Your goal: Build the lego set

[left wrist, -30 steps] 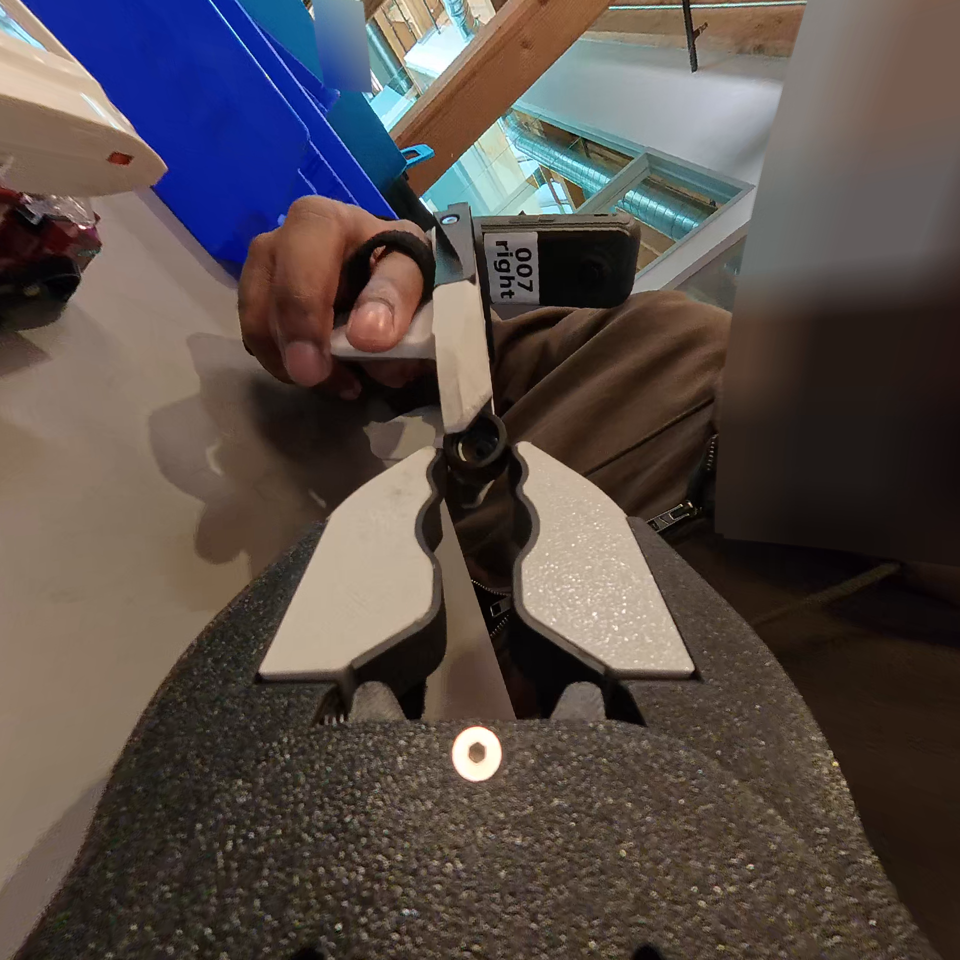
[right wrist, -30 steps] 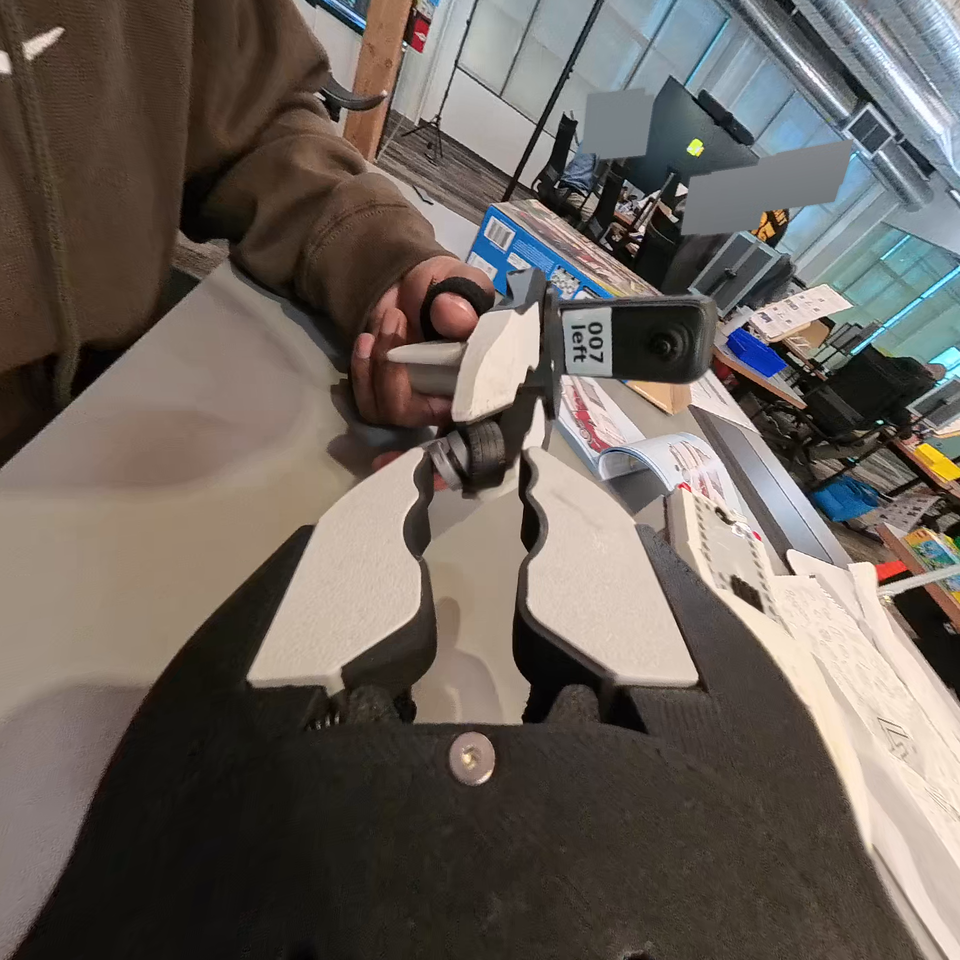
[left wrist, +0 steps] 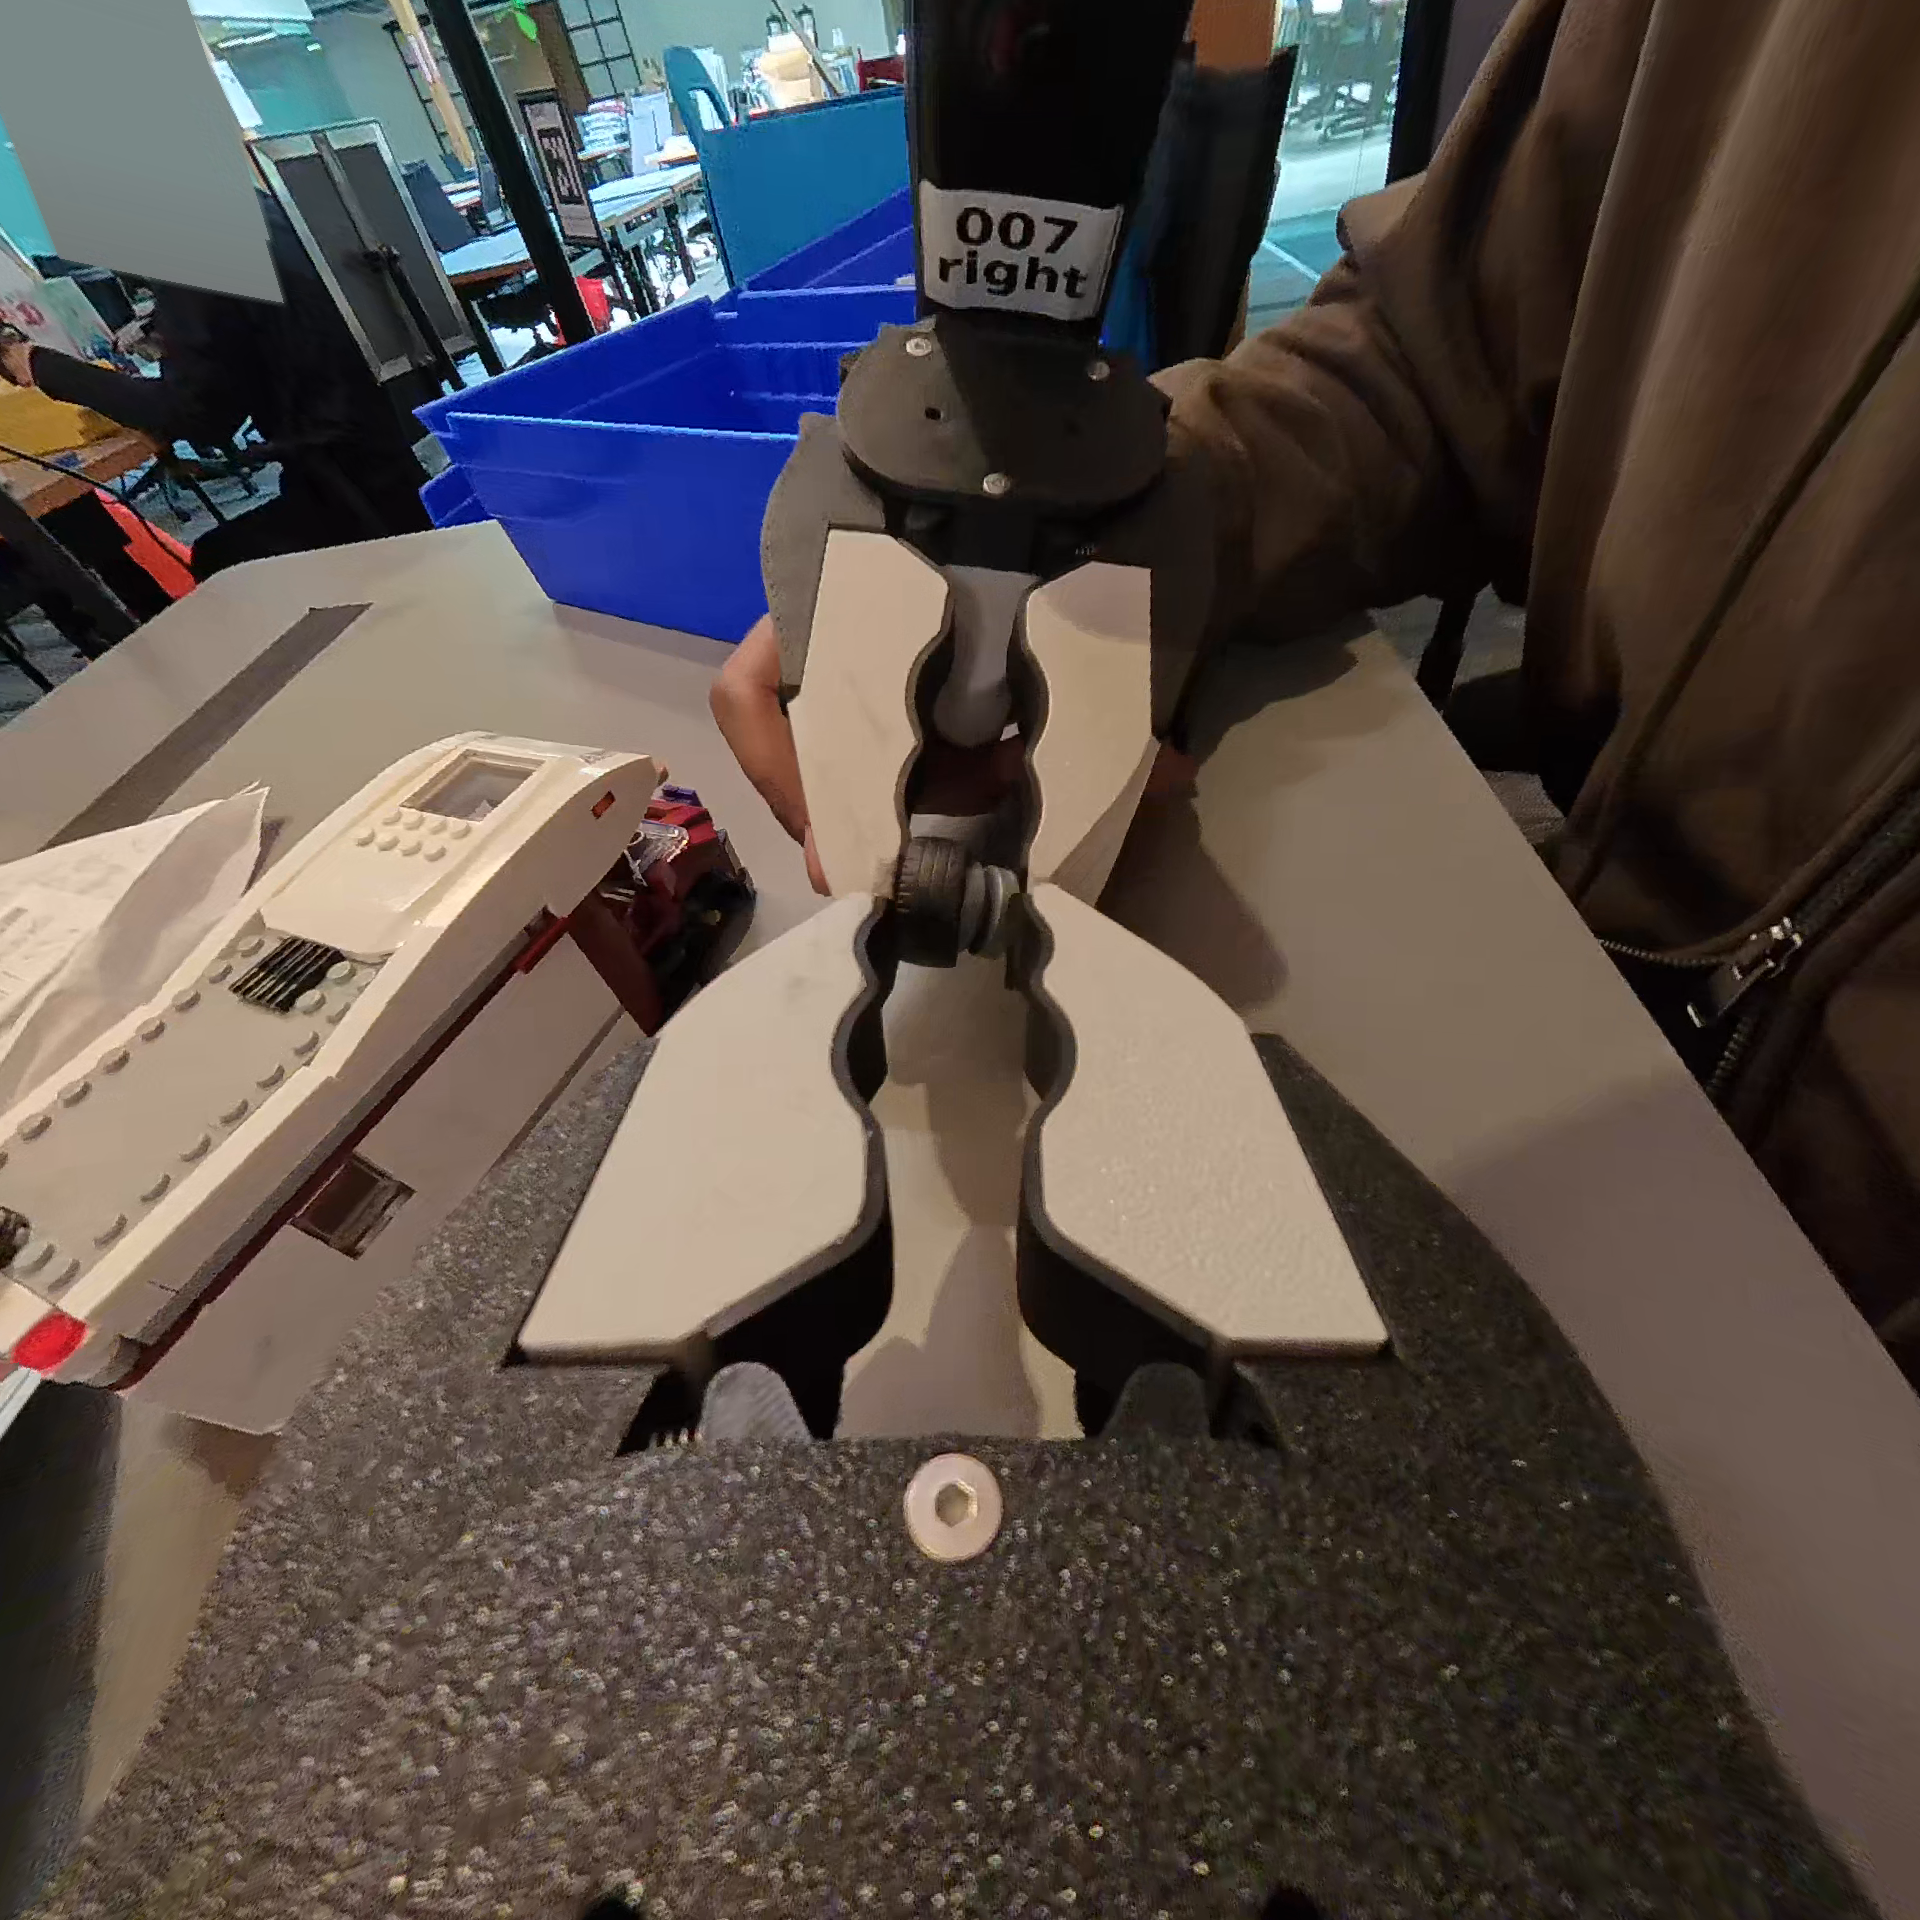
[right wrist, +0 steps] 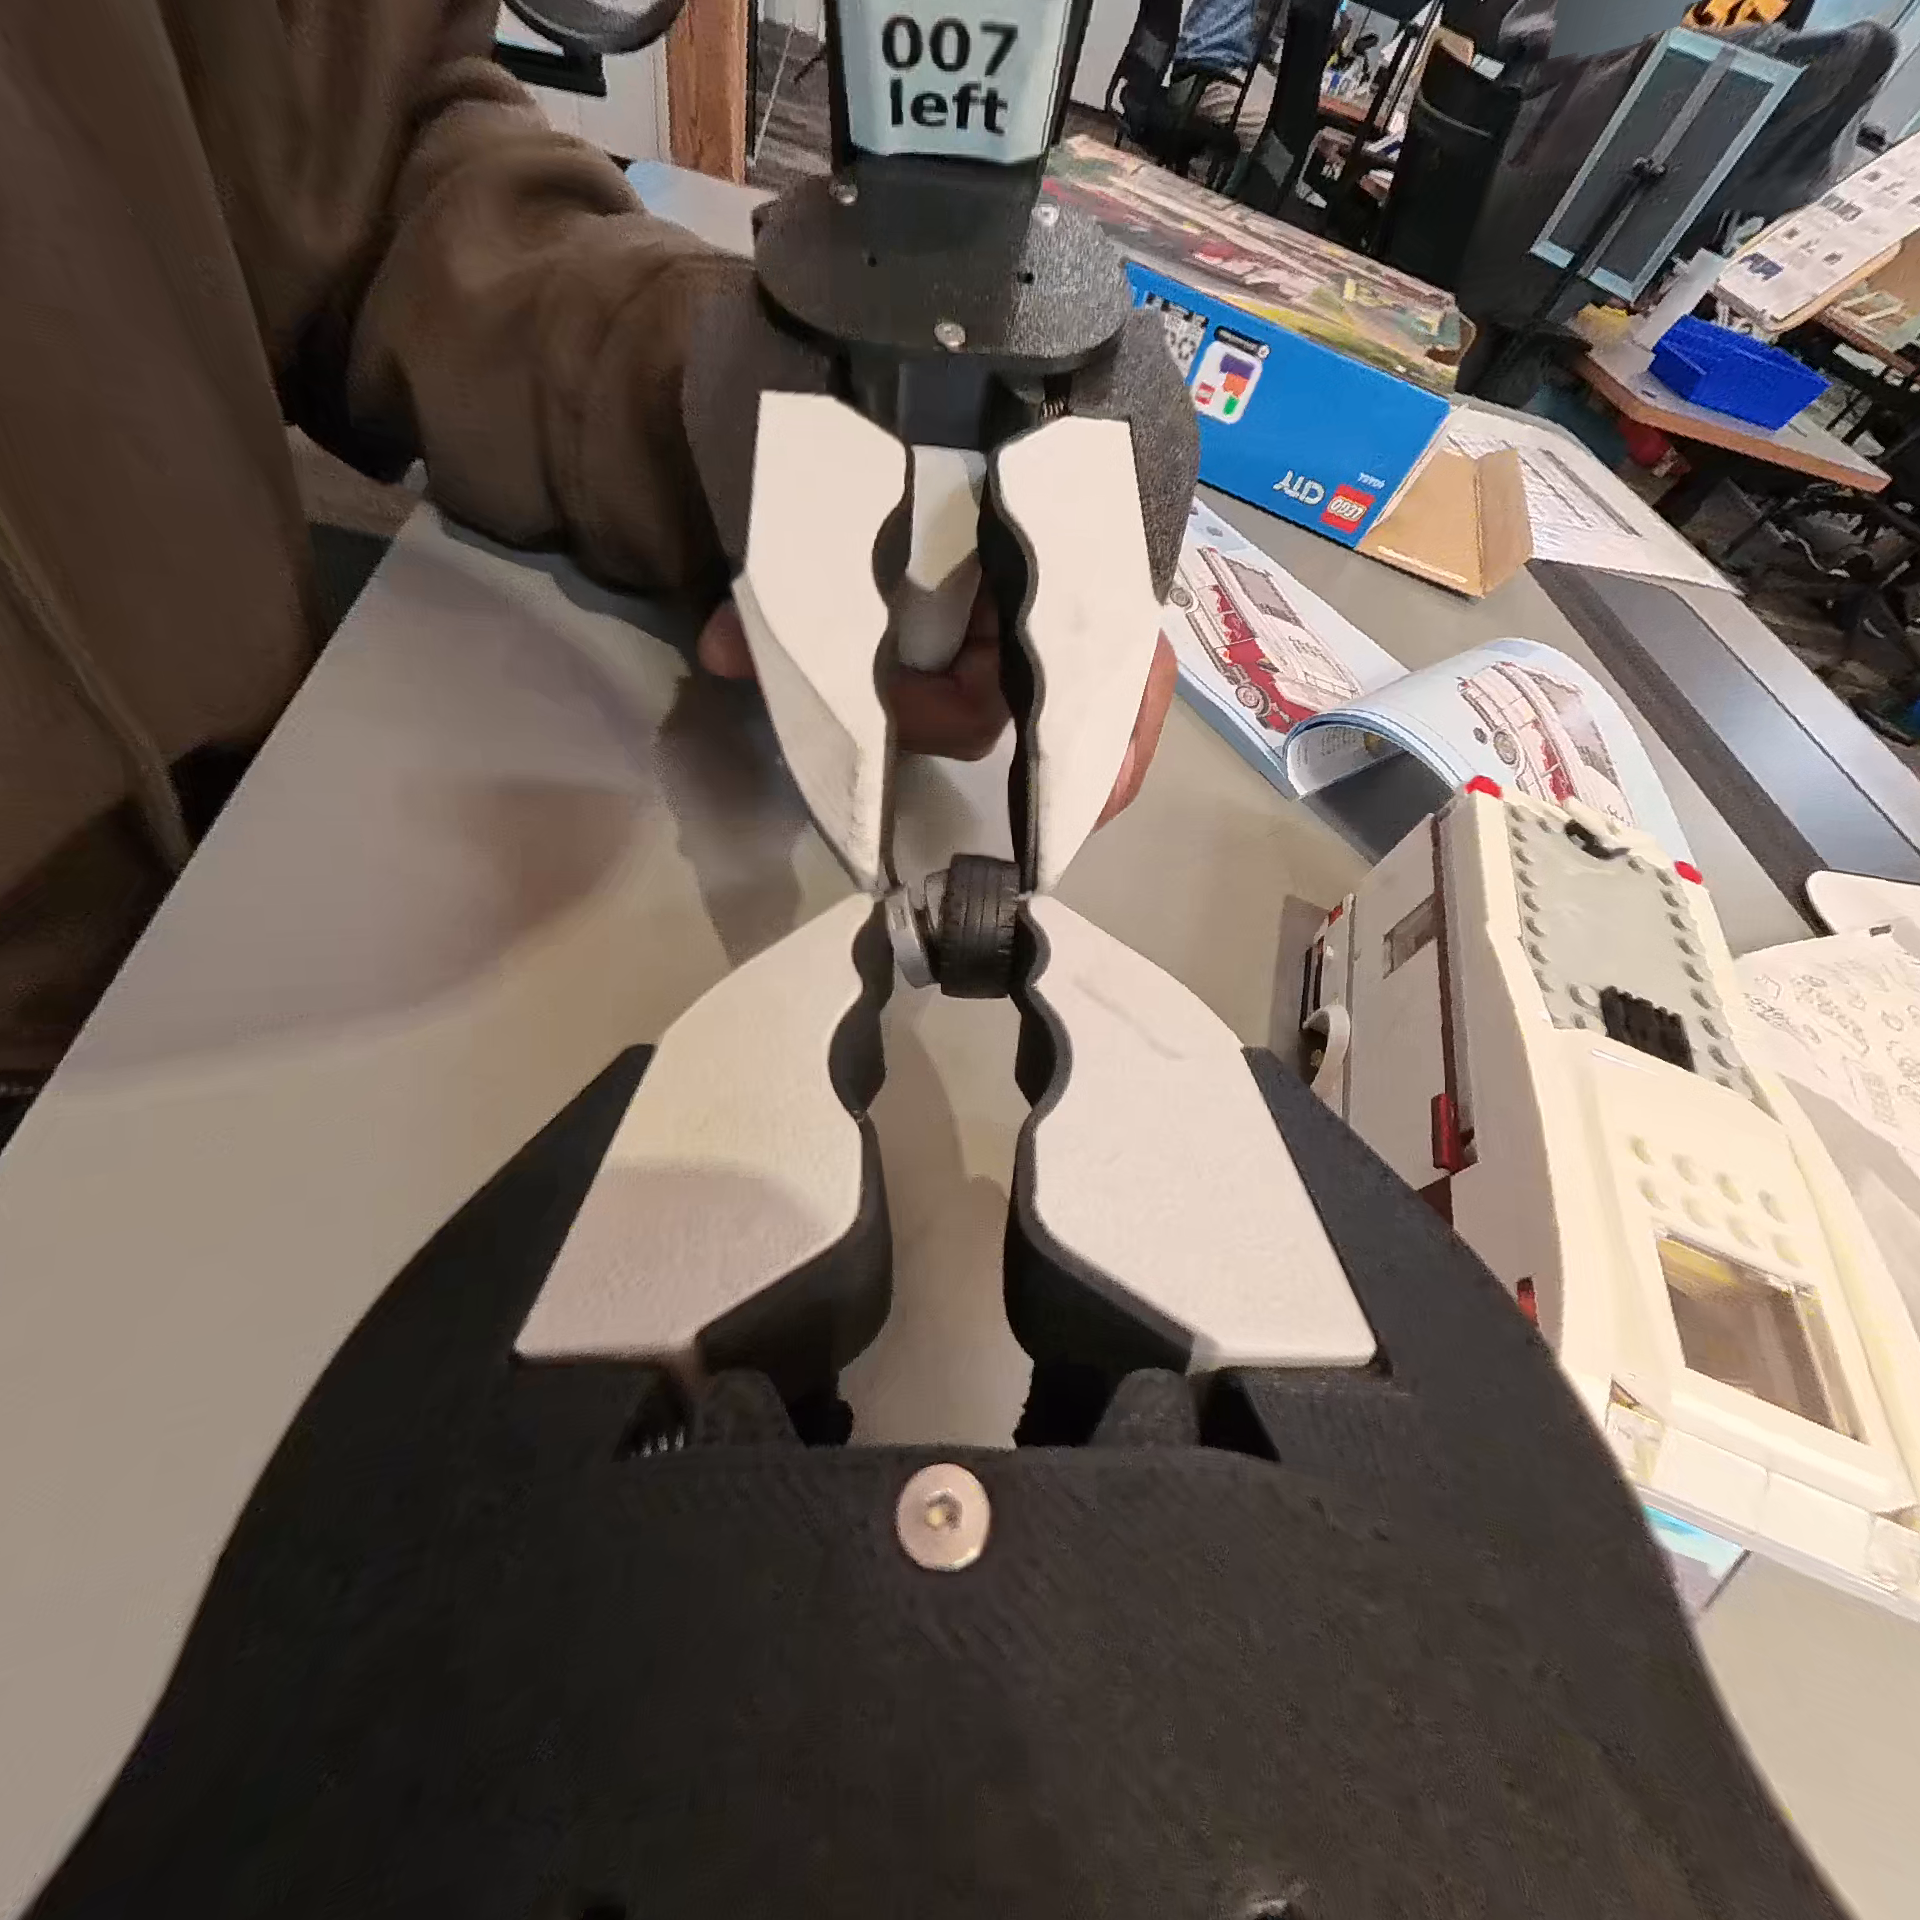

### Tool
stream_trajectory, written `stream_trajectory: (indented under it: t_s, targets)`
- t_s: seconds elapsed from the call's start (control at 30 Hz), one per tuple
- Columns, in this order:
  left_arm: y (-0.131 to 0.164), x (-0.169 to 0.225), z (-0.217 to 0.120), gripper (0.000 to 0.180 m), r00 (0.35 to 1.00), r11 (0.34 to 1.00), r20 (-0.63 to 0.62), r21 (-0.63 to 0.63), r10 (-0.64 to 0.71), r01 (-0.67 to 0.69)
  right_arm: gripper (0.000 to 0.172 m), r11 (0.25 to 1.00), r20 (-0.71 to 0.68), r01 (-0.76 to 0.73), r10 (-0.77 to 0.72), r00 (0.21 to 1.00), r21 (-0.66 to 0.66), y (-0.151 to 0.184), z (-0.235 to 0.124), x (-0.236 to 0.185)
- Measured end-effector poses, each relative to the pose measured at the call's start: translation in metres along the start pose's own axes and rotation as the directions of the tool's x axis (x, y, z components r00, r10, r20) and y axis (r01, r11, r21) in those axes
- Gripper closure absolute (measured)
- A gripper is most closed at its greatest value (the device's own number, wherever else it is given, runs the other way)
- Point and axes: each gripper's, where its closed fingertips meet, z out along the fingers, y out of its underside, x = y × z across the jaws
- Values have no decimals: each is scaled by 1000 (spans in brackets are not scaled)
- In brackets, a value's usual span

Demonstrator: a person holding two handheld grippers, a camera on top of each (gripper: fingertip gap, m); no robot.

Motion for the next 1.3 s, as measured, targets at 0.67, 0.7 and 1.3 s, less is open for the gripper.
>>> stream_trajectory:
  t_s: [0.67,0.7,1.3]
  targets:
    - [38,-10,0,157,959,902,78,-368,273,-227,151,936,-129,234,-274,953,-265,27,10,7]
    - [43,-16,-2,154,938,858,95,-442,334,-260,150,916,-155,259,-316,936,-308,29,10,11]
    - [47,-25,2,147,727,546,72,-710,683,-444,150,846,-282,293,-443,851,-445,24,13,16]
